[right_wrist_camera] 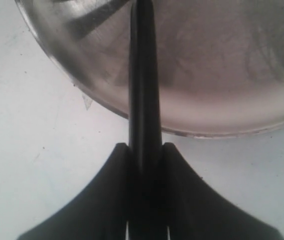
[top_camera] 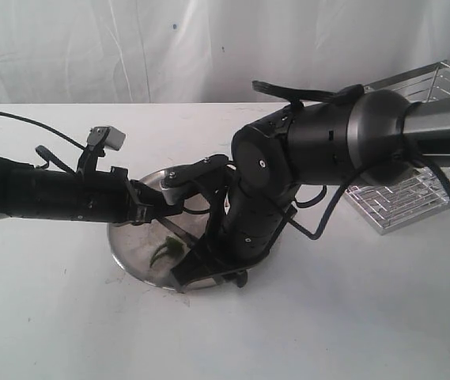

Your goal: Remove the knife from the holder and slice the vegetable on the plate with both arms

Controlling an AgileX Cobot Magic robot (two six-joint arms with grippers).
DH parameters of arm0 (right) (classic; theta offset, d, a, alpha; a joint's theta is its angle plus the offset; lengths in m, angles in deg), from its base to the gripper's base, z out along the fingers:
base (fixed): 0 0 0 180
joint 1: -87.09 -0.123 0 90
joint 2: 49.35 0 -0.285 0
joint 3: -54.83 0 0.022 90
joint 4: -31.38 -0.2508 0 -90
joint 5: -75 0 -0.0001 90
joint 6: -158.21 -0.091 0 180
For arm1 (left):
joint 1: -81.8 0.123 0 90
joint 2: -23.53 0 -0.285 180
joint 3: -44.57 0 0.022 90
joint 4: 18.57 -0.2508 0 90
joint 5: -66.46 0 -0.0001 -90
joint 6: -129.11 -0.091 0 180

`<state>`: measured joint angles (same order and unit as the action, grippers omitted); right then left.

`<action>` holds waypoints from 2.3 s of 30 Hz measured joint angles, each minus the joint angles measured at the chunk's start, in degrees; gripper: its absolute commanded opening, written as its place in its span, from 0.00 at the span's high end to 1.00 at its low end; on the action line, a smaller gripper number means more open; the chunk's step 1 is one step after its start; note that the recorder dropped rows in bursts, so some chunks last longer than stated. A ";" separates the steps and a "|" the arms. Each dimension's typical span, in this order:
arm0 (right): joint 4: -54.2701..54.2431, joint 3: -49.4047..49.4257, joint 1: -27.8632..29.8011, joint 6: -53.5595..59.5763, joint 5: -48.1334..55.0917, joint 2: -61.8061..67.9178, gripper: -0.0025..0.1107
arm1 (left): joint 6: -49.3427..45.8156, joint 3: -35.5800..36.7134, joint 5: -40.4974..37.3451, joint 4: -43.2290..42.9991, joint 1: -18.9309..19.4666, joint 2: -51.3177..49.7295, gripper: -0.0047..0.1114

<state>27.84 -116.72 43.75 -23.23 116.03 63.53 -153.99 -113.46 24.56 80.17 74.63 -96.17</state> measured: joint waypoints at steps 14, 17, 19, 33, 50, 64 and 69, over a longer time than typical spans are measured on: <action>20.85 0.00 -10.40 -30.26 2.60 -0.24 0.98 | 0.12 0.00 0.00 0.00 0.00 0.00 0.96; 20.81 0.00 -11.58 -31.40 2.90 -0.15 0.98 | 0.12 0.00 0.00 0.00 0.00 0.00 0.96; 20.12 0.00 -12.08 -31.54 2.90 -0.15 0.98 | 0.24 0.00 0.15 0.00 0.00 0.00 0.96; 19.37 0.00 -12.66 -37.14 1.71 0.49 0.98 | 0.48 0.00 2.93 0.00 0.00 0.00 0.96; 19.37 0.00 -12.97 -37.99 1.36 0.58 0.98 | 0.58 -0.29 3.90 0.00 0.00 -3.22 0.96; 19.28 1.51 -13.20 -37.99 -0.62 4.16 0.98 | 0.16 -1.99 1.51 0.00 0.00 -7.66 0.96; 19.51 1.94 -13.20 -37.99 -1.28 5.01 0.98 | 0.21 -1.99 1.80 0.00 0.00 -7.80 0.96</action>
<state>47.35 -114.78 30.55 -61.22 114.75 68.54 -153.77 -115.45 26.36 80.17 74.63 -103.97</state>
